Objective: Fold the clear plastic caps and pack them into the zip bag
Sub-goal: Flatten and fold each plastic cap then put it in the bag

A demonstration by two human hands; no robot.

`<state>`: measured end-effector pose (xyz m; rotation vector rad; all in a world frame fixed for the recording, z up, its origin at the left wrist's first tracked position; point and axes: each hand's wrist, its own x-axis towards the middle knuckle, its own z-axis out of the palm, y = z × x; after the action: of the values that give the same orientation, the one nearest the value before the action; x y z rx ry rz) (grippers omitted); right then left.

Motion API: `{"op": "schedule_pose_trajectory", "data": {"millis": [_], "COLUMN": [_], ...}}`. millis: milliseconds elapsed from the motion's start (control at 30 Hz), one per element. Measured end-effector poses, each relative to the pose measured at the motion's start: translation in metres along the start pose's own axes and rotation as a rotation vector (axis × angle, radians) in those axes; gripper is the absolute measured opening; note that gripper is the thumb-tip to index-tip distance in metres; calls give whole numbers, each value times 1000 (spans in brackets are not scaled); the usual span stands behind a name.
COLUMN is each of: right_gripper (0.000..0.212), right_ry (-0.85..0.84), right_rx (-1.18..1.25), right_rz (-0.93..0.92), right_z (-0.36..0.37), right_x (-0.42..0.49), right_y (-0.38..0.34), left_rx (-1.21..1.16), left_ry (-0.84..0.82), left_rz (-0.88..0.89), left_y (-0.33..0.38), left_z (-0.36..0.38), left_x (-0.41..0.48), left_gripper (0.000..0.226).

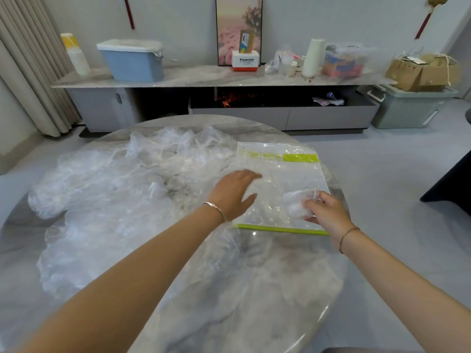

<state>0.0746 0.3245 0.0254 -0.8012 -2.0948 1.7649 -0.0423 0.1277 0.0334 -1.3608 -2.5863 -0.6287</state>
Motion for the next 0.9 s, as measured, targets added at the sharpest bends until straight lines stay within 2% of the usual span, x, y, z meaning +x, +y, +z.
{"op": "schedule_pose_trajectory", "data": {"millis": [100, 167, 267, 400, 600, 733, 800, 900], "right_gripper": [12, 9, 10, 10, 7, 9, 15, 20], "right_ry": [14, 25, 29, 37, 49, 52, 91, 254], "right_rx": [3, 7, 1, 9, 31, 91, 138, 44], "right_rz": [-2, 2, 17, 44, 72, 85, 54, -236], "right_z": [-6, -10, -16, -19, -16, -14, -13, -15], "right_x": [2, 2, 4, 8, 9, 7, 5, -2], "right_y": [1, 3, 6, 7, 3, 1, -1, -12], "left_rx": [-2, 37, 19, -45, -132, -31, -79, -190], "left_ry": [-344, -424, -366, -271, -304, -331, -208, 72], "left_rz": [-55, -104, -107, -84, -103, -139, -196, -225], "left_y": [9, 4, -2, -3, -4, 3, 10, 24], "left_z": [35, 55, 73, 77, 73, 66, 61, 51], "left_x": [8, 5, -4, -4, -1, 6, 7, 10], "left_gripper": [38, 48, 57, 39, 23, 22, 22, 23]}}
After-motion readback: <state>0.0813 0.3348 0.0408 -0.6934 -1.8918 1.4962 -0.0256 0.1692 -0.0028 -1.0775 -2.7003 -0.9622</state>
